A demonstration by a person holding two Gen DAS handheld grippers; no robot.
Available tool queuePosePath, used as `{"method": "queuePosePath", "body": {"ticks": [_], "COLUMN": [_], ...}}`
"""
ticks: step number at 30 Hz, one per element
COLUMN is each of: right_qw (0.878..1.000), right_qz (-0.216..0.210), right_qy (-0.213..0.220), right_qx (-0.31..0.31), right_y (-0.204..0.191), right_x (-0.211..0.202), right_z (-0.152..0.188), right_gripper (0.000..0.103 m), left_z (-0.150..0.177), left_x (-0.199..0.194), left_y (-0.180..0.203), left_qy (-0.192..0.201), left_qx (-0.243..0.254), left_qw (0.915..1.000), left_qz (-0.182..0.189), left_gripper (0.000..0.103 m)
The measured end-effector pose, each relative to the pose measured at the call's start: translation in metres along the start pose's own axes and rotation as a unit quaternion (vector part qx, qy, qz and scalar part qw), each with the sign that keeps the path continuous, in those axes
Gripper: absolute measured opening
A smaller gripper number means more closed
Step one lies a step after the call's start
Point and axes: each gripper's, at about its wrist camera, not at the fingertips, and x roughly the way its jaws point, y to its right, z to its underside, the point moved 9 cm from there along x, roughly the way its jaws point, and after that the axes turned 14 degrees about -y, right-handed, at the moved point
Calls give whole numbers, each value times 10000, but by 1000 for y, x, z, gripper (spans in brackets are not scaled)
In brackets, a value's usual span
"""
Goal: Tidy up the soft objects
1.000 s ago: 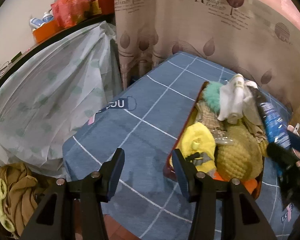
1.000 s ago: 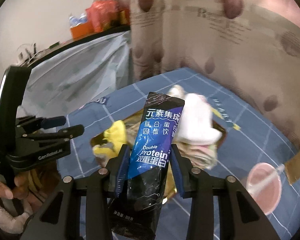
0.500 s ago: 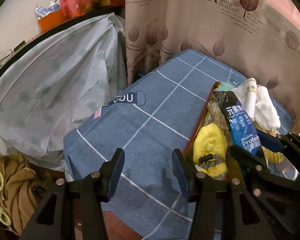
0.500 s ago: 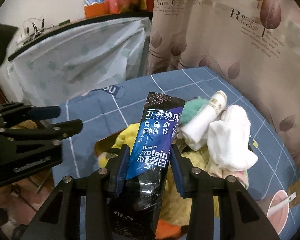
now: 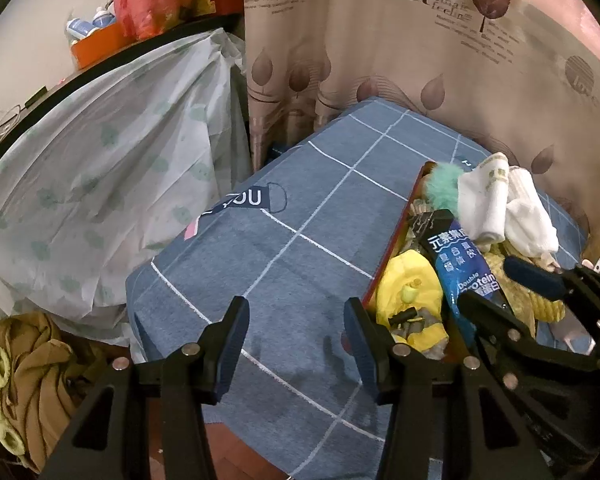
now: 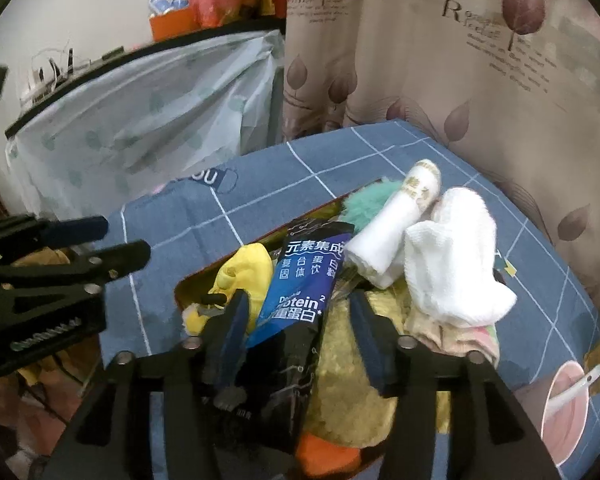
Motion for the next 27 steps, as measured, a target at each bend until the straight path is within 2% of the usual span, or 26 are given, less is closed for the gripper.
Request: {"method": "queuePosePath", "body": {"ticks": [10,14,19,27], "right_qw": [9975,9939,9890,9820], "right_qz": [-117,18,89,147], "right_qy": [355,469,372,220], "right_qx": [600,997,1431,1869], "right_y": [18,36,58,81], "right_x": [-44,-64,-74,-81], "right_z": [18,37,62,93], "right_gripper": [93,97,98,100], "left_z": [2,7,11,3], "left_x": [-15,-24,-31,-55], "left_y": [26,43,59,86], "left_qy": [219,221,182,367], "left_qx": [434,651,887,1330], "left_qw": [9988,9976,9958,9904], "left_qz": [-5,103,161,-19], "left_gripper": [50,50,50,50]}}
